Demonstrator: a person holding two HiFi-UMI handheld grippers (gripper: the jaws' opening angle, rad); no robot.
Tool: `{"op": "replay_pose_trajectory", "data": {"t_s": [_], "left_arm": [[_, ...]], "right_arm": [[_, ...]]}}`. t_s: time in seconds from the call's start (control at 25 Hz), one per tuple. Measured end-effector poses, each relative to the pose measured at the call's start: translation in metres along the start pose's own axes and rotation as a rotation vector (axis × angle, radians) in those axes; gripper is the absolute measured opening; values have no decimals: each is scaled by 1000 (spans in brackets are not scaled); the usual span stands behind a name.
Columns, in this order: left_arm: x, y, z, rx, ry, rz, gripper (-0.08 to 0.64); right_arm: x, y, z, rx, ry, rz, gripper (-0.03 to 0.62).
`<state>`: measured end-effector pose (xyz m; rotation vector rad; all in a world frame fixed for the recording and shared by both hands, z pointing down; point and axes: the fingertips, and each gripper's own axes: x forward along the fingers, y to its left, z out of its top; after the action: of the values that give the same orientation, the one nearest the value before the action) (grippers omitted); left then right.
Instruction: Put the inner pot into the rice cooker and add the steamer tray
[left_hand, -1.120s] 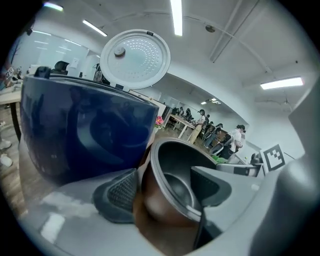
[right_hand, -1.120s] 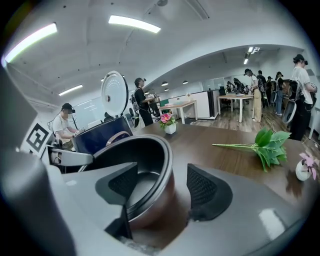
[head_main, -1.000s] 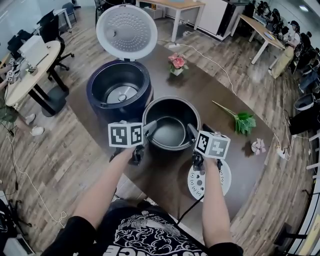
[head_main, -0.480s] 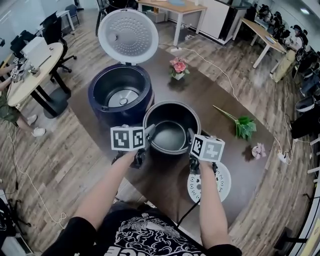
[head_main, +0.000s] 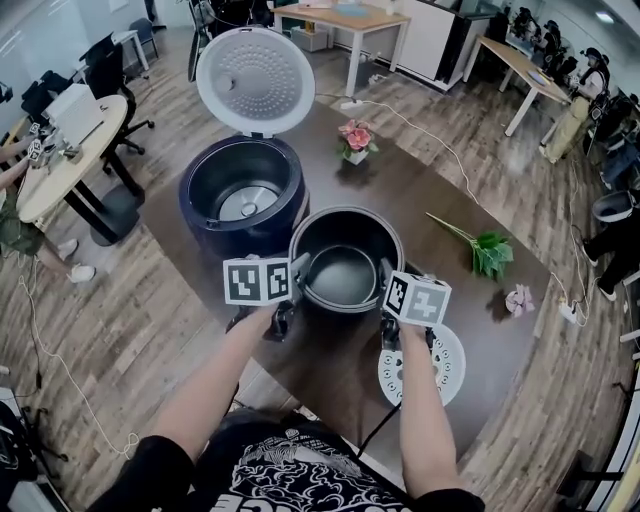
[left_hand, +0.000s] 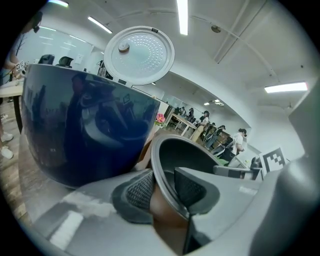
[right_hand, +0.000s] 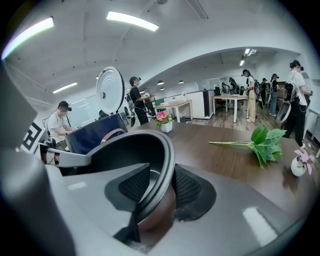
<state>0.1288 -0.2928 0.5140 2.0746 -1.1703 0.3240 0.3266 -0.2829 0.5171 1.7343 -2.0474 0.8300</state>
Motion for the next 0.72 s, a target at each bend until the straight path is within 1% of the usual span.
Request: {"op": "replay_pose_trajectory", "data": {"t_s": [0.08, 0.32, 0.72], "left_arm": [[-1, -4, 3, 0, -14, -13, 132], [-7, -25, 21, 44, -54, -62, 132], [-31, -54, 64, 111, -132, -127, 131]], "right_arm": [[-6, -1, 6, -5, -27, -10, 133], [-27, -6, 28, 5, -105, -25, 127], [-70, 5, 77, -5, -256, -31, 126]]}}
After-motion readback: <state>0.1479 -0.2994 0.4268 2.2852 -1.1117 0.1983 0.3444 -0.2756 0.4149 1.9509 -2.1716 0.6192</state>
